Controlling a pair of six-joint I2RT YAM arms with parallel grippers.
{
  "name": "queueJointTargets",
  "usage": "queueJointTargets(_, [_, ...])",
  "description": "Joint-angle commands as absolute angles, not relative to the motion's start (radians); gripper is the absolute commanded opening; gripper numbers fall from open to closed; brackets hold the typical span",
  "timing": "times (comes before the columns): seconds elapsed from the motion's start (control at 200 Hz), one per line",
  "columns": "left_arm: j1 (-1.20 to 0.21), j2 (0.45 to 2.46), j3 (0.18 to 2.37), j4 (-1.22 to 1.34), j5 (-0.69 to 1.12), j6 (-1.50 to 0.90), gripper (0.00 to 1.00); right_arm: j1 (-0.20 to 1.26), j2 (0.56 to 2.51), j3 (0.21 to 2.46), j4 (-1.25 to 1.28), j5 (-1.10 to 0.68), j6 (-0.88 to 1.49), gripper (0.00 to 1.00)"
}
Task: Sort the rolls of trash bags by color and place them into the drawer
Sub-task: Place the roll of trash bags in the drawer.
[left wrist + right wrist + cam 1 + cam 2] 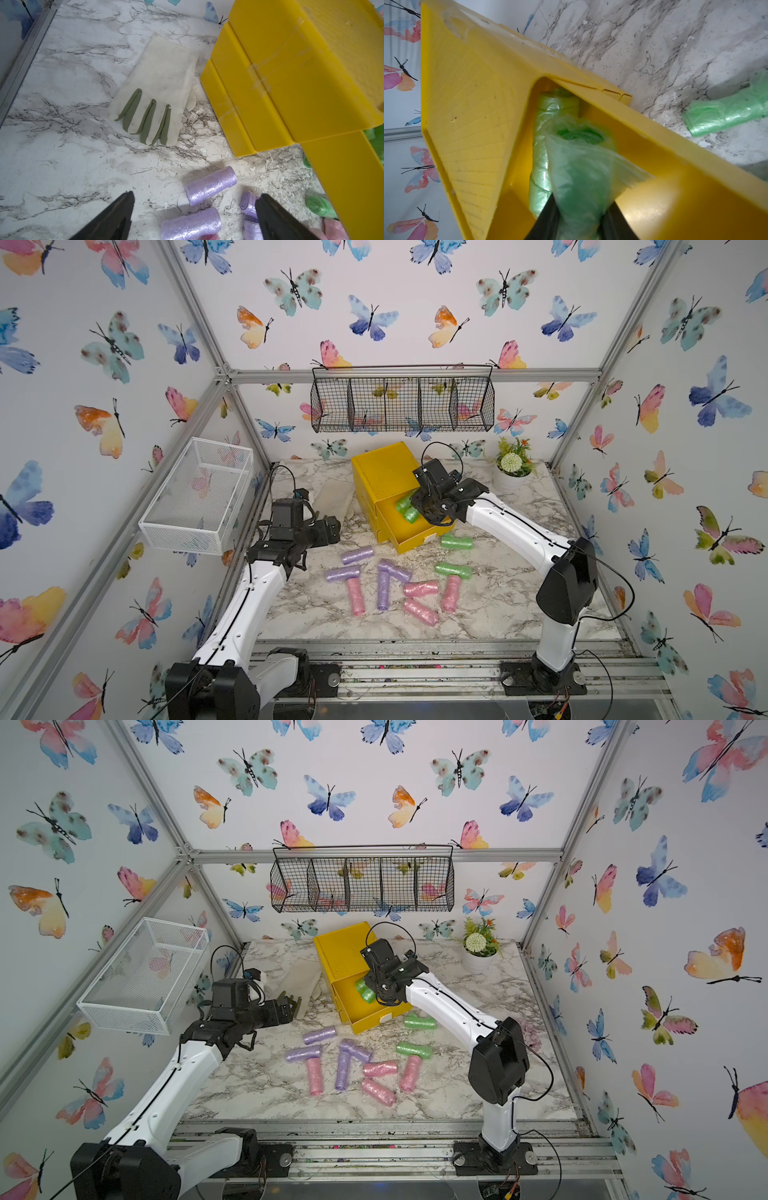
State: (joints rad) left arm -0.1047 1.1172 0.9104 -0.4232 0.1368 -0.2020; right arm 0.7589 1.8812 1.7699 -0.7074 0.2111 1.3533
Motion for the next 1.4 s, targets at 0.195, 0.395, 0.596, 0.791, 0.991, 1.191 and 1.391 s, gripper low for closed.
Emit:
queueJointTargets(0.195, [-0.098, 1.094, 0.908, -0.423, 0.129, -0.187, 0.96, 0.761, 1.879, 1.769, -0.709, 0.265, 1.351, 0.36])
queueJointTargets(0.395, [-0.098, 1.097, 0.908, -0.423, 0.129, -0.187, 0.96, 0.755, 1.878, 1.763, -0.704, 0.262, 1.350, 0.41])
queueJointTargets(0.596, [-0.098, 1.097, 0.910, -0.423, 0.129, -0.187, 0.96, 0.755, 1.869, 1.758, -0.687, 0.262, 1.345, 0.42])
queueJointTargets(0.791, [-0.097, 1.094, 0.910, -0.423, 0.130, -0.188, 0.96, 0.755, 1.848, 1.762, -0.672, 0.261, 1.322, 0.42])
queueJointTargets(0.991, [-0.097, 1.092, 0.908, -0.423, 0.126, -0.187, 0.96, 0.756, 1.818, 1.771, -0.604, 0.220, 1.184, 0.42])
queueJointTargets(1.191, [-0.097, 1.095, 0.907, -0.423, 0.116, -0.186, 0.96, 0.756, 1.741, 1.733, -0.524, 0.175, 1.047, 0.42])
queueJointTargets(1.391, [-0.097, 1.100, 0.904, -0.422, 0.108, -0.187, 0.96, 0.755, 1.536, 1.548, -0.354, 0.142, 0.890, 0.43])
